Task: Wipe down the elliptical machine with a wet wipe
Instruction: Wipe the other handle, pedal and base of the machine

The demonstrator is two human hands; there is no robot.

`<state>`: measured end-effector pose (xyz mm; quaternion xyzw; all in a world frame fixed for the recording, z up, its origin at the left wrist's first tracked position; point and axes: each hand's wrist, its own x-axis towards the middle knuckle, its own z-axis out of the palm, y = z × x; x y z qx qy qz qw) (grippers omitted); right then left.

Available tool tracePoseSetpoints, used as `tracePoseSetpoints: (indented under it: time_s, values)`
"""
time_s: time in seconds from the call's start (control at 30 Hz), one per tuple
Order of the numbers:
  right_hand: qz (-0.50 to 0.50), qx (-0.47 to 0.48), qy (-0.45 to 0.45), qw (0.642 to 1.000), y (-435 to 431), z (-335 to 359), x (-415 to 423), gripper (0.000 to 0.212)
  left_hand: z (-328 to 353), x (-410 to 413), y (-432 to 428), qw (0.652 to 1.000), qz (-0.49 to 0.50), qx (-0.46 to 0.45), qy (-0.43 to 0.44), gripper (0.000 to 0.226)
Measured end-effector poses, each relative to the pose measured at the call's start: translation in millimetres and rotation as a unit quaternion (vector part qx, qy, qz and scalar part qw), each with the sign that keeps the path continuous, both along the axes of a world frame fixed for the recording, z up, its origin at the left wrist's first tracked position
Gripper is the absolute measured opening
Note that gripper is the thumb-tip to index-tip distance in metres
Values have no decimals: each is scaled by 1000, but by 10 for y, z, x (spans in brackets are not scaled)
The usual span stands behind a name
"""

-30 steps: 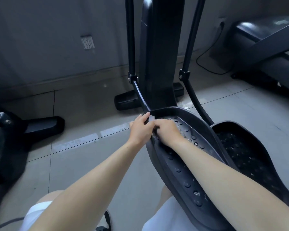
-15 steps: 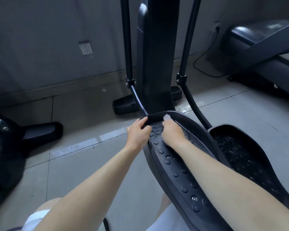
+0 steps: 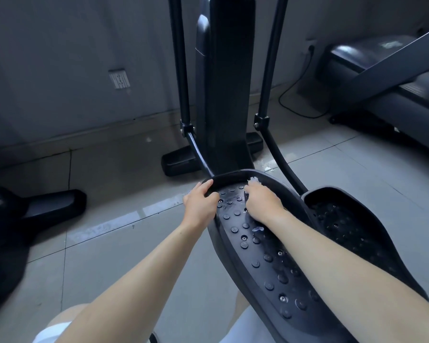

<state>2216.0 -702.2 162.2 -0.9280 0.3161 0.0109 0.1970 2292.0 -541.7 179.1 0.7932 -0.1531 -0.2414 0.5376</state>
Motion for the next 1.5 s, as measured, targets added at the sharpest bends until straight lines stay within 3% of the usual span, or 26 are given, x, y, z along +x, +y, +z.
tracePoseSetpoints:
  time_s: [0.1,0.2,0.3,0.4,0.5,0.67,0.77,0.87,0.93,1.0,1.1,1.23,1.3,1.43,1.5]
  values:
    - [-38,-4,0,999,100,-29,44,27,13,-7,-5,1000,2,2,-4,60]
    - [-31,56,-67,996,280,-35,70,31,-1,10,-7,1000,1,3,-9,59]
    - [84,112,-106,984,494,45,30,35,0,9,-13,1000,-5,10,-12,59]
    - [150,84,-67,983,444,34,-10,46,-6,21,-18,1000,-2,6,-12,59]
    - [79,21,-35,996,178,-14,-102,26,-19,23,-12,1000,-5,9,-18,59]
    - [-21,-29,-16,999,200,100,-225,25,-2,20,-8,1000,-7,13,-20,59]
    - [10,38,-58,998,430,51,-122,26,-8,26,-10,999,-9,18,-28,59]
    - [97,119,-90,984,581,48,-119,53,-9,33,-18,1000,-1,16,-25,58]
    - [123,124,-87,981,579,49,-150,59,1,35,-16,999,-3,20,-27,58]
    - [106,87,-82,987,458,18,-191,58,13,29,-7,999,-9,26,-29,58]
    - [2,-6,-42,999,156,9,-318,61,32,15,-5,999,-14,20,-25,58]
    - [-73,-82,-23,994,147,-23,-389,54,29,9,0,1000,-16,14,-23,58]
    - [-64,-53,-45,996,284,-47,-313,60,25,3,4,1000,-11,13,-20,58]
    - [91,119,-94,984,632,57,-232,59,-2,14,-1,1000,-4,13,-10,58]
    - [137,122,-92,979,688,115,-271,61,-1,5,2,1000,-3,17,-6,58]
